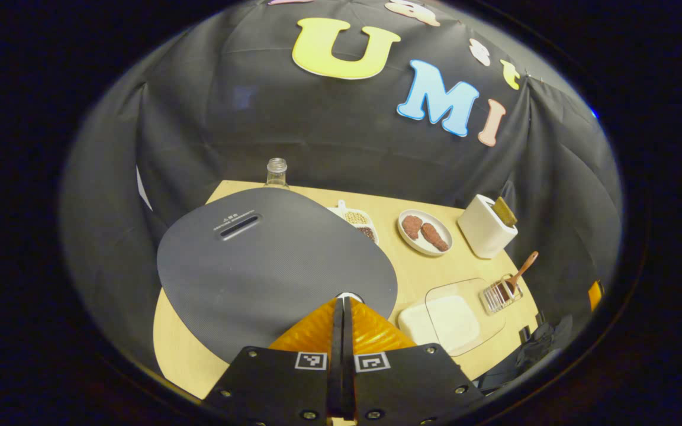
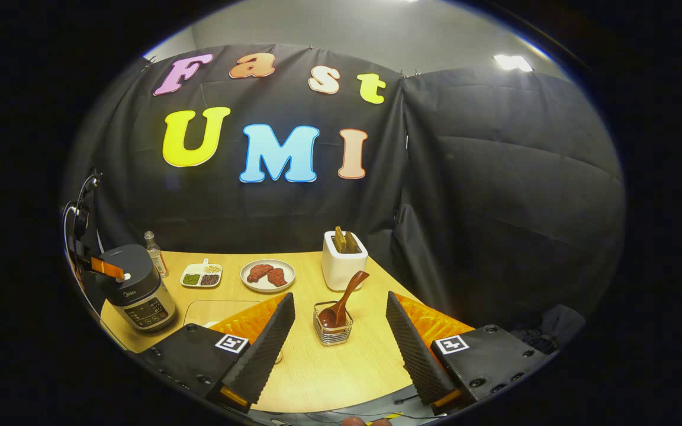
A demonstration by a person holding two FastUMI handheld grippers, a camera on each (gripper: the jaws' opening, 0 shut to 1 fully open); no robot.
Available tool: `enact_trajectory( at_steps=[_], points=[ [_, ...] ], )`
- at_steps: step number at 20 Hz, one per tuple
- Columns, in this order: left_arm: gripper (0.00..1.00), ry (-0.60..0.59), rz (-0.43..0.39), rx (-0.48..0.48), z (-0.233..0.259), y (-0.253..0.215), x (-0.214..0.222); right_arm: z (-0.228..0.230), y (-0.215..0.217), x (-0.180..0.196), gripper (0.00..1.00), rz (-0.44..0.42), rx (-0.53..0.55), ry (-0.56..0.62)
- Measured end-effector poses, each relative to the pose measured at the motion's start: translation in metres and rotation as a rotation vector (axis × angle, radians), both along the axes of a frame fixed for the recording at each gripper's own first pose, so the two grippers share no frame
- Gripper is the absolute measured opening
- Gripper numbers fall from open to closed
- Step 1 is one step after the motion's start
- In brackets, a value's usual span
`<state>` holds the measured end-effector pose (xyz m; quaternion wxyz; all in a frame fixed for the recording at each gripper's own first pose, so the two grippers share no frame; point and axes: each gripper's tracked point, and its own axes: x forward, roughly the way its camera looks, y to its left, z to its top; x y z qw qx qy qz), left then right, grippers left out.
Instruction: Close the left gripper, press the button to open the rice cooker; take a wooden spoon from the chopstick holder with the right hand, scoop a spoonful of rice and pour it into the rice cooker, then put the wooden spoon back into the chopstick holder.
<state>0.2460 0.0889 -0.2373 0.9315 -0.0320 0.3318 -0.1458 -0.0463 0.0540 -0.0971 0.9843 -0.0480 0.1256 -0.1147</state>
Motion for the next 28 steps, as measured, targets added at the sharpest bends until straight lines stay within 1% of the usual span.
enact_trajectory(
  at_steps=[3, 7, 8, 9, 11, 12, 13, 15, 18, 20, 21, 22, 23, 24, 26, 27, 28],
  points=[
    [0.03, 0.028, -0.005, 0.026, -0.005, -0.001, -0.002, -0.003, -0.01, -0.004, 0.97, -0.009, 0.004, 0.005],
    [0.03, 0.03, 0.013, 0.038, -0.005, -0.002, 0.0, -0.006, -0.017, 0.006, 0.97, 0.003, 0.031, 0.012],
    [0.03, 0.021, 0.028, 0.045, -0.002, -0.003, 0.0, -0.006, -0.02, 0.011, 0.98, 0.015, 0.027, 0.013],
    [0.03, 0.013, 0.047, 0.06, 0.001, -0.002, -0.001, -0.005, -0.022, 0.015, 0.97, 0.031, 0.024, 0.012],
    [0.03, -0.013, 0.113, 0.083, 0.014, 0.0, -0.005, 0.0, -0.026, 0.03, 0.99, 0.062, 0.032, -0.002],
    [0.03, -0.035, 0.143, 0.079, 0.025, -0.001, -0.009, 0.001, -0.029, 0.038, 0.99, 0.076, 0.045, -0.003],
    [0.02, -0.09, 0.178, 0.079, 0.041, 0.0, -0.011, 0.0, -0.03, 0.046, 0.97, 0.091, 0.058, -0.002],
    [0.03, -0.205, 0.256, 0.097, 0.078, 0.008, -0.012, -0.003, -0.032, 0.059, 0.98, 0.123, 0.074, 0.004],
    [0.03, -0.366, 0.37, 0.11, 0.143, 0.021, -0.025, -0.012, -0.038, 0.076, 0.98, 0.162, 0.101, 0.03],
    [0.02, -0.45, 0.408, 0.086, 0.176, 0.017, -0.043, -0.012, -0.04, 0.086, 0.98, 0.186, 0.13, 0.041],
    [0.01, -0.483, 0.413, 0.07, 0.183, 0.013, -0.048, -0.012, -0.042, 0.093, 0.99, 0.196, 0.139, 0.043],
    [0.01, -0.511, 0.421, 0.07, 0.194, 0.014, -0.057, -0.011, -0.046, 0.099, 0.99, 0.201, 0.145, 0.04],
    [0.03, -0.544, 0.43, 0.077, 0.201, 0.015, -0.067, -0.01, -0.049, 0.107, 0.99, 0.205, 0.153, 0.038],
    [0.11, -0.577, 0.436, 0.085, 0.209, 0.013, -0.077, -0.009, -0.051, 0.114, 0.97, 0.207, 0.162, 0.037],
    [0.45, -0.627, 0.442, 0.081, 0.219, 0.006, -0.098, -0.01, -0.055, 0.127, 0.97, 0.212, 0.176, 0.041],
    [0.62, -0.635, 0.449, 0.093, 0.218, 0.001, -0.103, -0.012, -0.058, 0.132, 0.93, 0.216, 0.181, 0.045],
    [0.79, -0.647, 0.465, 0.114, 0.213, 0.002, -0.104, -0.013, -0.061, 0.138, 0.96, 0.22, 0.184, 0.051]
  ],
)
